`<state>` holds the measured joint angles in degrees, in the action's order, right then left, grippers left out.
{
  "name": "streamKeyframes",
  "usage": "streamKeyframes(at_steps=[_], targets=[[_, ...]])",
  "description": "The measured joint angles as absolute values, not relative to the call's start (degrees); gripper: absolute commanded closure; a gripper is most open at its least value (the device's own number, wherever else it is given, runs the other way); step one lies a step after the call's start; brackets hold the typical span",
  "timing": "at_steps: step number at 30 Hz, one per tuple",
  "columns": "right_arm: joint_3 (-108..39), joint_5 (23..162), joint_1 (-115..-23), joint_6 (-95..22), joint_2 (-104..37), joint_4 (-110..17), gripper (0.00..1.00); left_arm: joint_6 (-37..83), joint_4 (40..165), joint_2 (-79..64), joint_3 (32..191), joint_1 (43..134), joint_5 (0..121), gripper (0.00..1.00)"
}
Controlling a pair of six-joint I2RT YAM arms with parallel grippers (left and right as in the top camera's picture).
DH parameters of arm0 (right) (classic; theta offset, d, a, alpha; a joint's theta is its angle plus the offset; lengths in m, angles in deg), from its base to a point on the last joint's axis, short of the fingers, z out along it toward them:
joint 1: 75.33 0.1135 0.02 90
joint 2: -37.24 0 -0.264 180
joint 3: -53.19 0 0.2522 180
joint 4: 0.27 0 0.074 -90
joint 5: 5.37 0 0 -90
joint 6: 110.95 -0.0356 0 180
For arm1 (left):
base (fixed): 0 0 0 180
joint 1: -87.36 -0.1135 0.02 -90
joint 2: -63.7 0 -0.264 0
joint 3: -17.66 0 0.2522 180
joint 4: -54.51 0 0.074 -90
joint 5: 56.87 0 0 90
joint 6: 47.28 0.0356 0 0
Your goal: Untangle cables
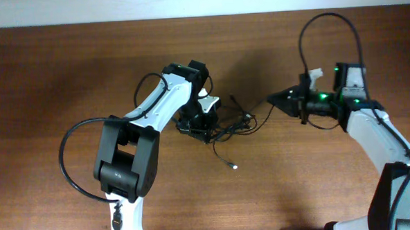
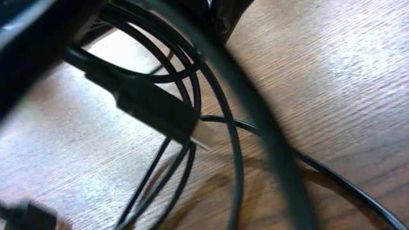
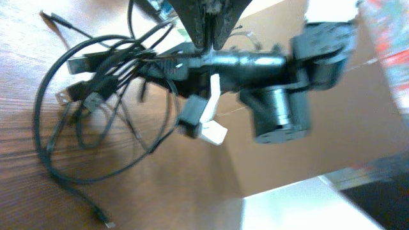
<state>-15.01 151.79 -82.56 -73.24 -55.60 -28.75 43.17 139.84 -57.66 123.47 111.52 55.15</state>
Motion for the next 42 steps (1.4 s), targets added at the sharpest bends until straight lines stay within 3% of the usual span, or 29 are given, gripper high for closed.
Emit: streamKeyframes(at_steps=[6,10,16,24,28,31,32,33,34,35,39,42], targets=[[-14.2,157.3,-89.6,-72.8,-55.6,-29.3,0.96,42.4,139.1,-57.6,124.7,112.4,53.5,1.0],[-14.4,158.1,-96.4,-70.2,-55.5,-30.7,0.96,38.5,140.8,-57.7,123.7,111.6,41.3,1.0],[-14.5,157.7,-97.0,-63.7,-55.4,-39.4,0.96,30.4,141.0,-57.7,123.7,111.4,30.8,1.0],[-14.8,147.9,-94.1,-50.9,-55.4,-54.0,0.63,34.9,139.8,-57.7,123.7,111.4,38.7,1.0],[-14.8,144.4,-87.5,-43.5,-55.4,-56.1,0.56,37.6,139.7,-57.7,123.7,111.4,43.8,1.0],[-14.8,143.3,-80.8,-41.4,-55.4,-56.0,0.45,38.4,139.6,-57.7,123.7,111.4,44.8,1.0],[-14.8,142.8,-79.2,-40.9,-55.4,-56.0,0.37,38.4,139.6,-57.7,123.7,111.4,44.8,1.0],[-14.8,142.3,-77.0,-40.5,-55.4,-55.8,0.23,38.4,139.6,-57.7,123.7,111.4,44.8,1.0],[-14.8,142.0,-75.2,-40.2,-55.4,-55.6,0.2,38.4,139.7,-57.7,123.7,111.4,44.8,1.0],[-14.8,141.7,-73.7,-39.9,-55.4,-55.5,0.2,38.4,139.6,-57.7,123.7,111.4,44.8,1.0],[-14.8,141.7,-70.9,-39.9,-55.4,-54.8,0.43,38.5,139.4,-57.7,123.7,111.3,44.9,1.0],[-14.8,141.6,-70.0,-39.6,-55.4,-51.8,0.48,39.3,138.4,-57.7,123.7,109.9,47.2,1.0]])
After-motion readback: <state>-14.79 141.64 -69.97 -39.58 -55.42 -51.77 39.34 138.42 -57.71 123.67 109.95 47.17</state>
